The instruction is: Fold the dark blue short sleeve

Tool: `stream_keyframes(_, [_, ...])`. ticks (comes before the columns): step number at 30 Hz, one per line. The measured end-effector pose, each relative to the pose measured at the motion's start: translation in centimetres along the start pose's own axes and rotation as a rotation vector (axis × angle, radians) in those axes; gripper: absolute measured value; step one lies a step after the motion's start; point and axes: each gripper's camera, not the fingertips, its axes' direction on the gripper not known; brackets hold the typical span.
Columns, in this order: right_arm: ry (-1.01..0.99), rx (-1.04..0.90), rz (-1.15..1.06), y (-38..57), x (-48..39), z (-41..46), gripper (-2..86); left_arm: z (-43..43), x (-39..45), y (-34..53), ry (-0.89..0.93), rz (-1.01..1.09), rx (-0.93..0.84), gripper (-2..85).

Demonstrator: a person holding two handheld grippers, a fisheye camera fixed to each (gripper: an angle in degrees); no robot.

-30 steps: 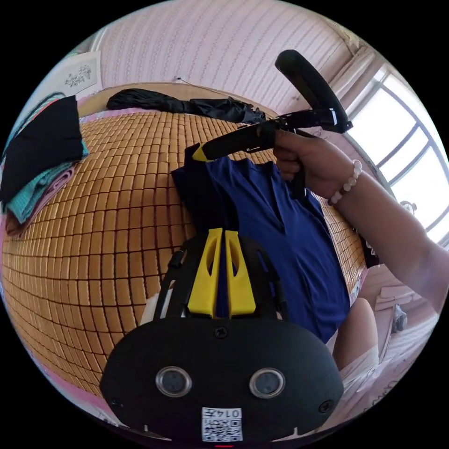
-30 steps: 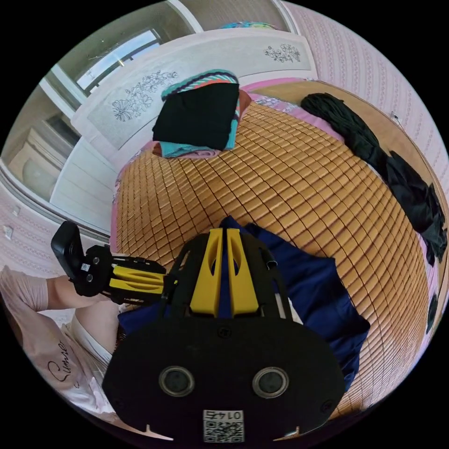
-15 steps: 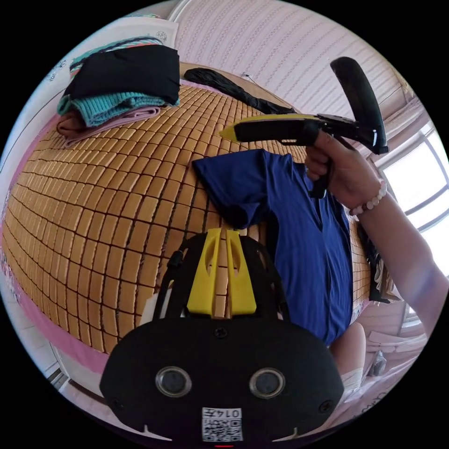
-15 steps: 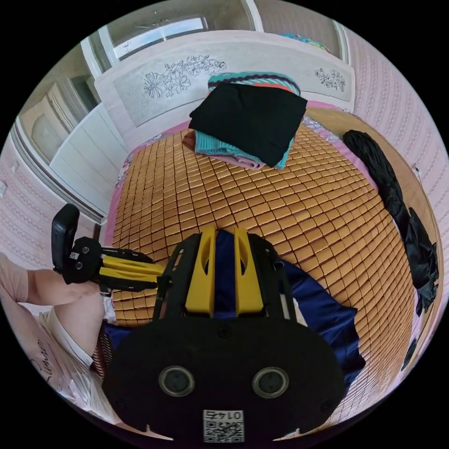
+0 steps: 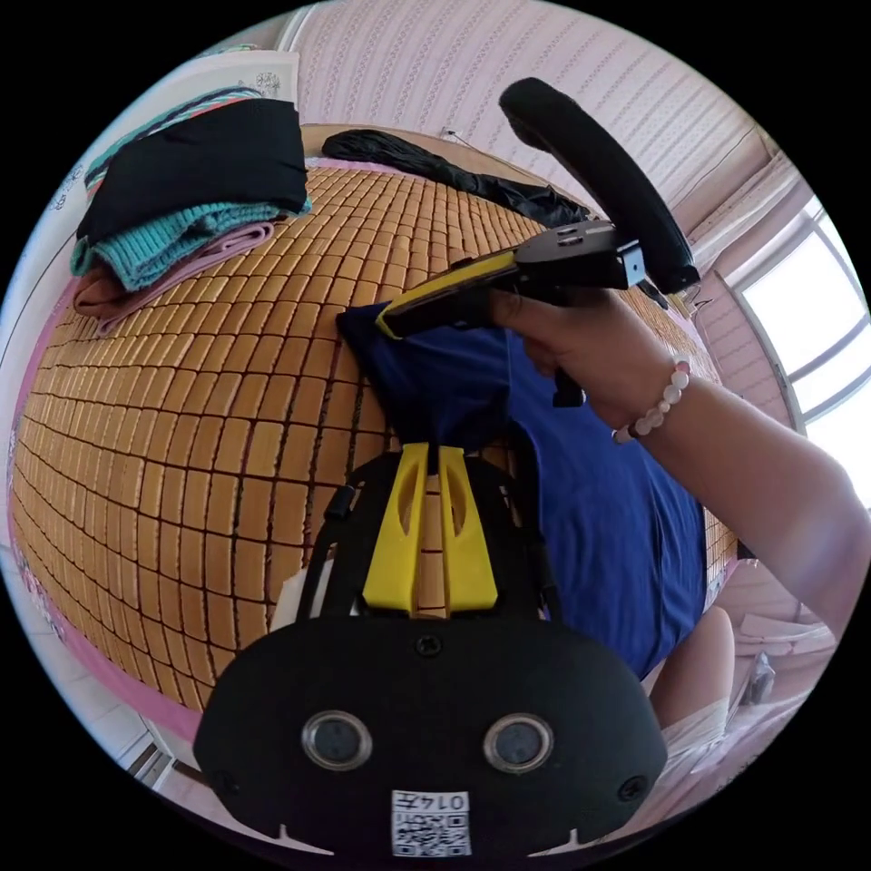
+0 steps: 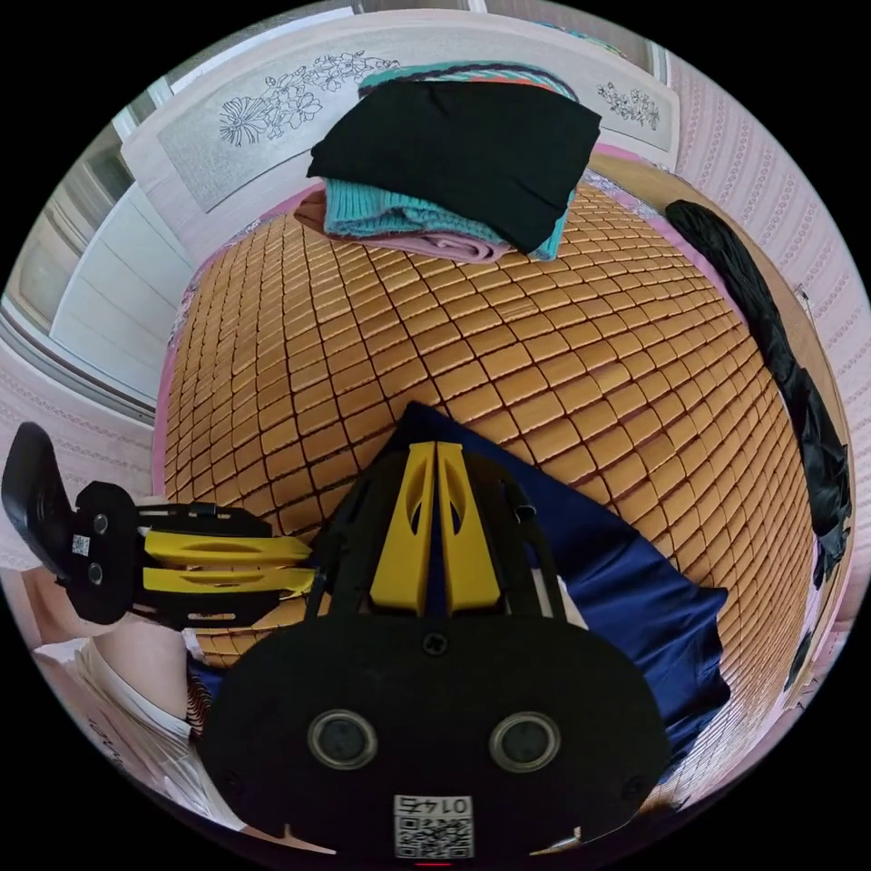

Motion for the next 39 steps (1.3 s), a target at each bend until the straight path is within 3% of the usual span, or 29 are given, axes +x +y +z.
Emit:
stream_keyframes(6, [-0.131,0.284,0.113,10.9,2.5,-9.1,0.8,-1.3,2.5,0.5,-0.045,0.045,0.018,3.2])
stream_keyframes(9, [0.028,0.273,0.256,20.3,5.4,-13.1,3.0,-1.5,6.3,0.0,-0.054,0.16,0.022,3.7])
stream_keyframes(11, [0.235,0.207,0.447,27.9,8.5,-15.5,5.5,-0.9,9.6,-0.8,-0.024,0.241,0.033,3.8])
stream_keyframes(13, [0.313,0.154,0.618,32.9,11.0,-16.8,7.8,0.8,14.5,-2.5,0.05,0.321,0.033,4.0])
stream_keyframes(17, [0.172,0.238,0.875,40.2,14.9,-18.1,9.8,4.3,22.4,-5.0,0.151,0.423,0.008,4.7])
stream_keyframes(20, [0.018,0.298,0.891,42.5,15.8,-18.3,5.1,7.1,28.7,-6.6,0.19,0.498,-0.016,5.0])
stream_keyframes(25, [0.122,0.468,1.004,48.9,13.5,-22.3,1.6,11.8,38.8,-8.8,0.205,0.637,-0.061,4.9])
stream_keyframes(31, [0.215,0.391,1.025,55.1,10.5,-24.0,0.8,18.7,50.2,-10.7,0.177,0.779,-0.111,4.7])
stream_keyframes(39, [0.205,0.322,0.812,56.3,9.6,-25.0,0.5,26.9,62.3,-13.7,0.12,0.82,-0.13,4.8])
